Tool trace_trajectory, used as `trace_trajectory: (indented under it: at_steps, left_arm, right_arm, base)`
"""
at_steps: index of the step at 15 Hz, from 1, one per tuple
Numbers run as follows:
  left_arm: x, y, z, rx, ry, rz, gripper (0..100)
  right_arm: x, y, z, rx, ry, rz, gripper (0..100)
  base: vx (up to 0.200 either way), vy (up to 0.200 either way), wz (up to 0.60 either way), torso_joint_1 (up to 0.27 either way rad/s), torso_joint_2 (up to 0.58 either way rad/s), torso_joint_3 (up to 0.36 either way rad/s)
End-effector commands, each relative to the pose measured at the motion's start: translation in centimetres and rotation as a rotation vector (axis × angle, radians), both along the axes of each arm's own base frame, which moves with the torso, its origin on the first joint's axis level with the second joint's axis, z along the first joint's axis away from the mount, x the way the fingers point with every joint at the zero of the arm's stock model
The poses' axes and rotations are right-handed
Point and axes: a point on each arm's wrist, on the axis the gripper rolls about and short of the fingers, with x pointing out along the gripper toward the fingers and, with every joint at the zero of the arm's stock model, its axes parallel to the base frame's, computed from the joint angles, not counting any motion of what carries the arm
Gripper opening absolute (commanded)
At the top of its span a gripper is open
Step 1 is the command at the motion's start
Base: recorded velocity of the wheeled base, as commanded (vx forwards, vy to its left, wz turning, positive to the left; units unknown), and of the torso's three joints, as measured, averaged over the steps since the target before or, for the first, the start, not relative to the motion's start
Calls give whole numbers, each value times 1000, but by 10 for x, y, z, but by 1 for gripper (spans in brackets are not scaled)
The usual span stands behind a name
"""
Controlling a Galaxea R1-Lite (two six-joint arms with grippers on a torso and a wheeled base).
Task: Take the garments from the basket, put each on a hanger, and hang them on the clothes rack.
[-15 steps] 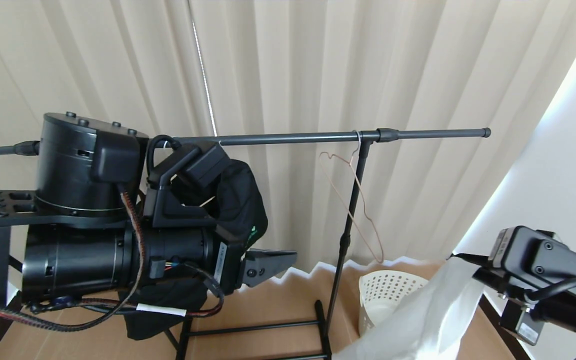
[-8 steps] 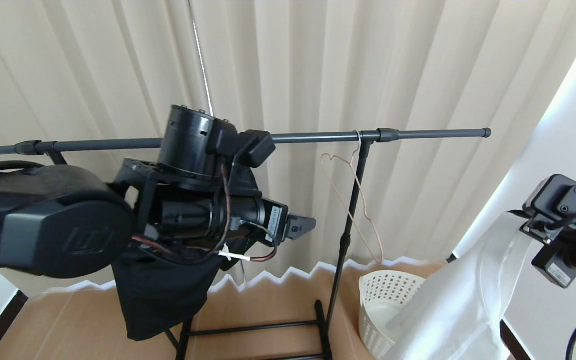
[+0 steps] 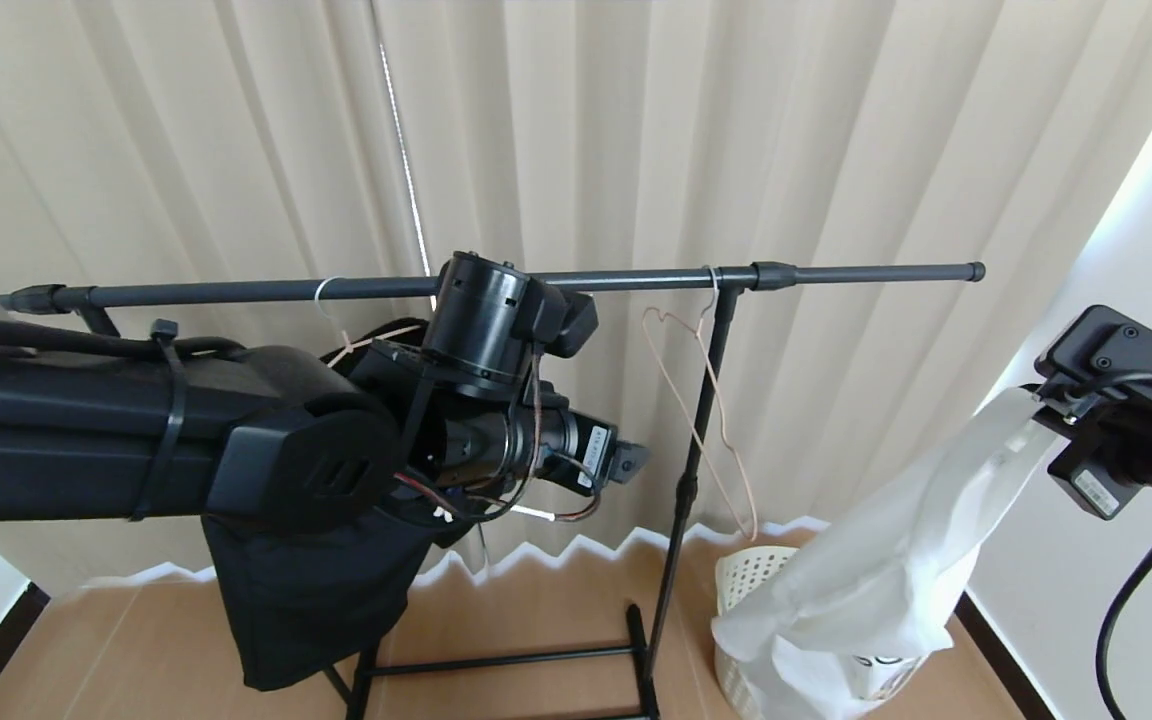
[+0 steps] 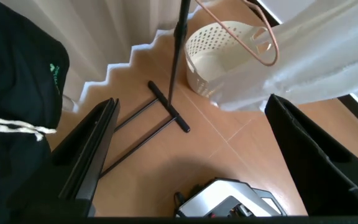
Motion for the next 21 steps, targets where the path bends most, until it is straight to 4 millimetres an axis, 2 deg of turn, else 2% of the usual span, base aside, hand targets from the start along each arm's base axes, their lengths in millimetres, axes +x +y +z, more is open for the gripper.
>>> trace_trajectory:
  at_steps: [1, 5, 8, 13, 17, 21]
  left_arm:
    - [0, -2, -3, 4, 5, -4, 100]
    - [-5, -6, -2, 10, 0, -11, 100]
    - [3, -10, -9, 18, 4, -5, 100]
    - [48, -25, -32, 49, -13, 57, 100]
    - [86, -42, -60, 23, -43, 90, 100]
    - [105, -49, -76, 60, -72, 173, 100]
  right_arm:
    - [2, 0, -2, -1, 9, -1, 0]
    - [2, 0, -3, -2, 12, 0, 0]
    - [3, 0, -3, -1, 14, -1, 0]
    - [8, 1, -8, -3, 34, -2, 0]
    - [16, 2, -14, -5, 49, -4, 0]
    - [17, 2, -15, -5, 54, -1, 0]
  base:
    - [0, -200, 0, 22, 12, -2]
    - [0, -200, 0, -2, 6, 5]
    - [0, 0, 0, 0, 0, 0]
    - [0, 0, 0, 0, 0, 0]
    - [0, 0, 0, 0, 0, 0]
    - [0, 0, 0, 0, 0, 0]
